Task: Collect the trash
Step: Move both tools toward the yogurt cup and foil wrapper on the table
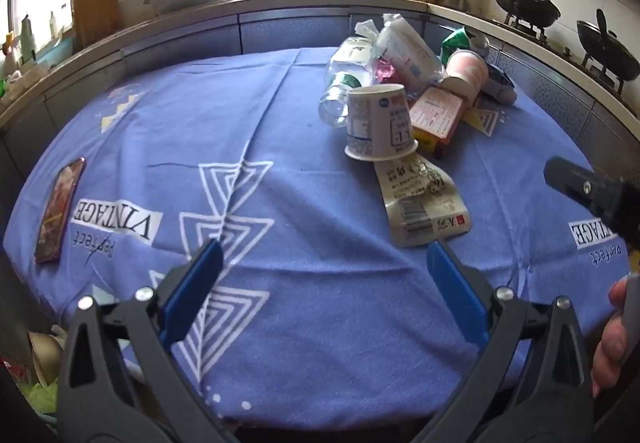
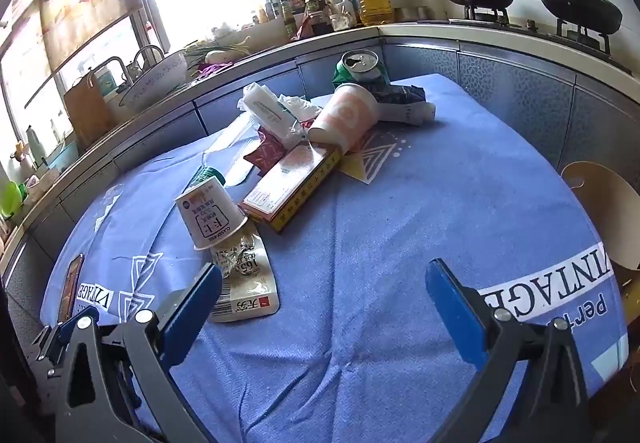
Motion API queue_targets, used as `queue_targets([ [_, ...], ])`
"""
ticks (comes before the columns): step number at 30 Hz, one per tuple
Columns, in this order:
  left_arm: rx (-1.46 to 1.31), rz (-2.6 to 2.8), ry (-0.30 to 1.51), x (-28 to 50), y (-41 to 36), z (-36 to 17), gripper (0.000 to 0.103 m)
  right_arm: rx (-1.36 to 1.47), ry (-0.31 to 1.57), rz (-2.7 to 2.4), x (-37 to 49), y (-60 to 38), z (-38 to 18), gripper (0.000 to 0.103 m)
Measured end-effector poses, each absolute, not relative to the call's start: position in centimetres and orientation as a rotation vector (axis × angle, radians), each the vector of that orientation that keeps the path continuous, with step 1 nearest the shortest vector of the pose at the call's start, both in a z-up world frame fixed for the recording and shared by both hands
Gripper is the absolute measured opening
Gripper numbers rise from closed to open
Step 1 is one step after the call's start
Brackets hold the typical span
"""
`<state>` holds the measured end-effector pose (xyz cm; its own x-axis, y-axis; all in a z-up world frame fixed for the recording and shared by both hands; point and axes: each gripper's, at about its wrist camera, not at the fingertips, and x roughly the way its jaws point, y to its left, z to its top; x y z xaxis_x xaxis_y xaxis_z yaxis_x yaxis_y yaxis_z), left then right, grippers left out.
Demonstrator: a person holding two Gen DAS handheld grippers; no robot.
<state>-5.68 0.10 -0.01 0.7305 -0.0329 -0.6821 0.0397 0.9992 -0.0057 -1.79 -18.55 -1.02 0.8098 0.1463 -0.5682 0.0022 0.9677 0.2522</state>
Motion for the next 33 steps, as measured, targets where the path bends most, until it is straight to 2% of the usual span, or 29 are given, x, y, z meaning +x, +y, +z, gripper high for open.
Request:
queue_targets([
  [9, -0.046, -0.038, 0.792, -5.4, 0.8, -0.5, 0.098, 0.299, 0.618, 0.096, -2.5, -19.0, -0.5, 0.083],
  [19, -0.036, 0.006, 0.724, -4.4, 2.6, 1.2, 0.098, 0.327, 0.684, 0.213, -3.6, -17.4, -2.0, 0.084],
  [22, -0.044, 0.017, 0.66, -3.0, 4.3, 3.2, 0.098, 0.343, 0.701, 0.278, -3.5, -17.1, -2.2, 0.092],
  [28, -0.021, 0.029, 0.548, -0.4, 5.7, 6.1, 0.098, 0.285, 0.676, 0.281, -3.0, -16.6, -0.9, 0.092],
  [33, 0.038, 0.023, 0.525, 1.6, 4.7, 6.9, 0.098, 0.234, 0.586, 0.299, -1.4, -17.1, 2.5, 0.078],
])
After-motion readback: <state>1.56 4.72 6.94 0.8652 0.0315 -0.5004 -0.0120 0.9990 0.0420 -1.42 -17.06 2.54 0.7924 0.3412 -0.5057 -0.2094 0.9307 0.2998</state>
